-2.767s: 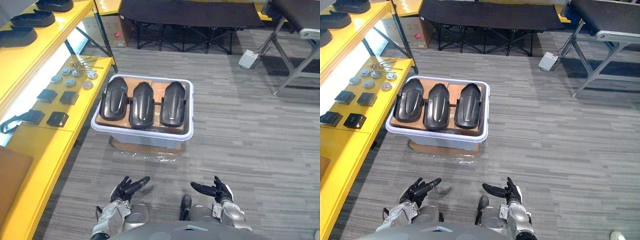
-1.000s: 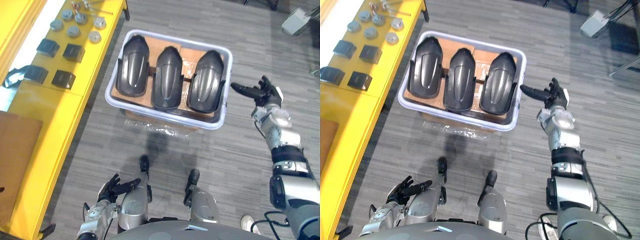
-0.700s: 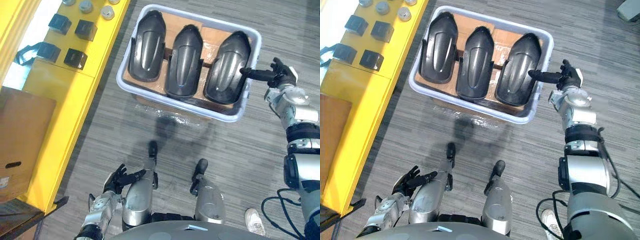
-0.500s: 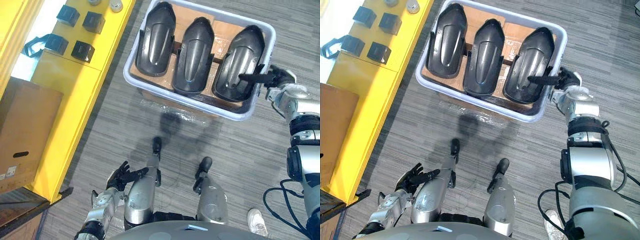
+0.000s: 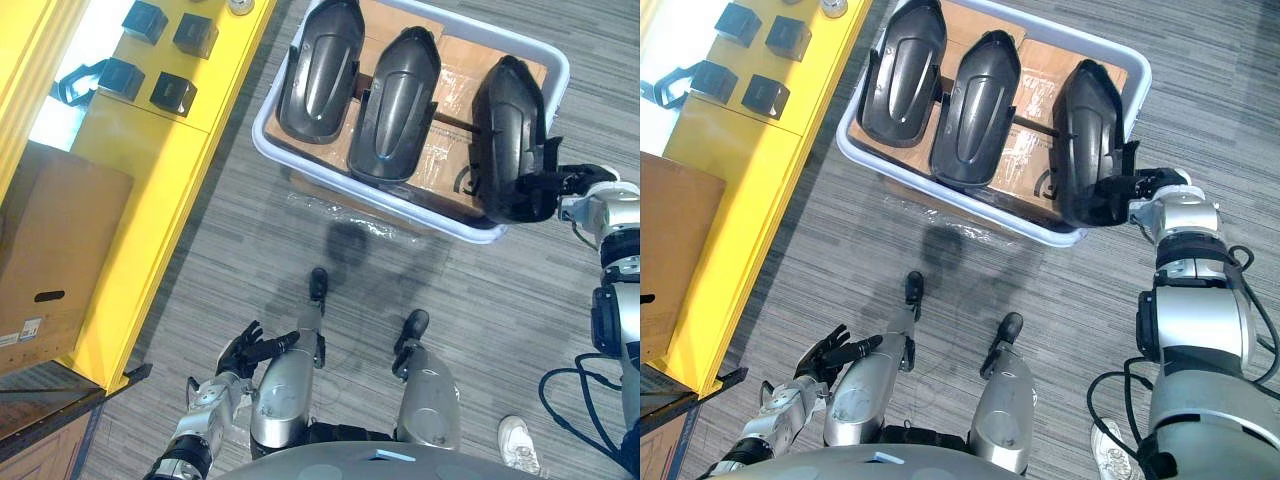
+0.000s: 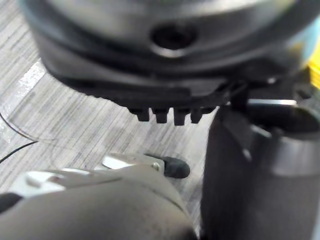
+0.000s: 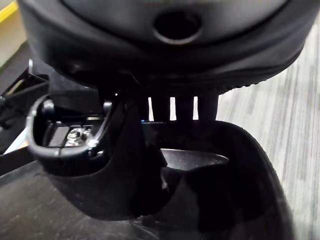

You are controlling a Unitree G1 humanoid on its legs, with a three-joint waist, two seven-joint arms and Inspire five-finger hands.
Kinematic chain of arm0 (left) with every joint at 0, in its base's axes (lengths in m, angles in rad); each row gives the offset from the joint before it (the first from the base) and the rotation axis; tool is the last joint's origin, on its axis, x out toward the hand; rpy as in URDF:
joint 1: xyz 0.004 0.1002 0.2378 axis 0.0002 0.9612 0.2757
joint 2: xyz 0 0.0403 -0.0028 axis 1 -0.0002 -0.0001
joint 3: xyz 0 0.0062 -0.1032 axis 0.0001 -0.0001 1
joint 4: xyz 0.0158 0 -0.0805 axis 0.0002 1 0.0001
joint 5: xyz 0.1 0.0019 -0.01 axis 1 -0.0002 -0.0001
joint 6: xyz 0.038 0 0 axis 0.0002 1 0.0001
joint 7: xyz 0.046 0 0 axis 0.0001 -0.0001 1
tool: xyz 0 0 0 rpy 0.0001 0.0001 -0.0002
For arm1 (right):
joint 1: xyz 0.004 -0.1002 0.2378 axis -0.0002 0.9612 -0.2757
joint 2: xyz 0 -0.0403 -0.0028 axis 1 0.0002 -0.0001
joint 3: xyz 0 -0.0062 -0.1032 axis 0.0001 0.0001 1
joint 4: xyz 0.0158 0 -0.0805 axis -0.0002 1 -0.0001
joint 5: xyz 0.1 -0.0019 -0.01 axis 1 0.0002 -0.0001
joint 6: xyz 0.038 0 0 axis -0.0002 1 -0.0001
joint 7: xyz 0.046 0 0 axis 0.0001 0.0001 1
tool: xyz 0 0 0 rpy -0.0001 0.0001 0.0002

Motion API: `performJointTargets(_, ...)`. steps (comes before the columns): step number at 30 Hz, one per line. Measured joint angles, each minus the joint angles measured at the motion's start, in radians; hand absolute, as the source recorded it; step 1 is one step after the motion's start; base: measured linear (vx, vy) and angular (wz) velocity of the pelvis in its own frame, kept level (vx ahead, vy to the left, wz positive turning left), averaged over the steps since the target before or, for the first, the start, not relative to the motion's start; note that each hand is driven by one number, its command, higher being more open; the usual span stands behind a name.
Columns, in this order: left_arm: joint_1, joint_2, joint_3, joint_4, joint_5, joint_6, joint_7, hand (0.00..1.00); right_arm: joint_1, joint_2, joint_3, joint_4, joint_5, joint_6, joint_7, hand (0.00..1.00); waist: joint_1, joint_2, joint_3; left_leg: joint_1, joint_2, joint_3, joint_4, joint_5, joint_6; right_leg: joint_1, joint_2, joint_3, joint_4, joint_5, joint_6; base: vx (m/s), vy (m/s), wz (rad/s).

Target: Walk over and take three plastic housings, then place them on the shelf

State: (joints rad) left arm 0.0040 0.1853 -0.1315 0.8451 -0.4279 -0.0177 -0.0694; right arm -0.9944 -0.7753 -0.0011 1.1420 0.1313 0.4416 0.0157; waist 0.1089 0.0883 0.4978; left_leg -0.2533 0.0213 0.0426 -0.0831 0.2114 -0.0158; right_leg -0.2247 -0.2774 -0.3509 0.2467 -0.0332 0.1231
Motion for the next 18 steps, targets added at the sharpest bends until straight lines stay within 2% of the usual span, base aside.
performJointTargets(6,0.0,0.008,-0.005,-0.007,-0.005,-0.023,-0.001,1.0,0.001,0.028,-0.023,0.033,0.075,0.009,-0.171,0.0,0.001,0.0,0.0,0.005,0.002,0.003,-0.001,0.004,-0.004,0.001,0.0,0.001,0.013,-0.007,-0.001,0.0,-0.05,0.02)
performJointTargets(11,0.015,0.008,-0.01,-0.039,-0.004,-0.041,0.003,1.0,0.024,0.04,-0.052,0.019,0.078,-0.041,-0.284,0.0,-0.005,0.0,0.0,0.045,0.001,0.016,-0.004,0.009,0.004,0.036,0.0,0.014,0.007,-0.006,0.0,0.01,-0.049,-0.06)
performJointTargets(14,0.055,0.004,-0.012,-0.111,-0.003,-0.08,0.016,1.0,0.067,0.04,-0.093,-0.104,0.064,-0.092,-0.39,0.0,-0.028,0.0,0.0,0.061,0.002,0.019,-0.006,0.008,0.003,0.058,0.002,0.015,-0.011,-0.002,0.007,0.0,-0.041,-0.02)
performJointTargets(18,0.09,-0.022,-0.019,-0.271,-0.011,-0.095,0.054,1.0,0.188,0.04,-0.166,-0.421,-0.026,-0.199,-0.53,0.0,-0.052,-0.002,-0.003,0.107,0.004,0.031,-0.006,-0.016,-0.002,0.119,0.012,0.026,-0.062,0.011,0.025,0.03,-0.035,-0.09)
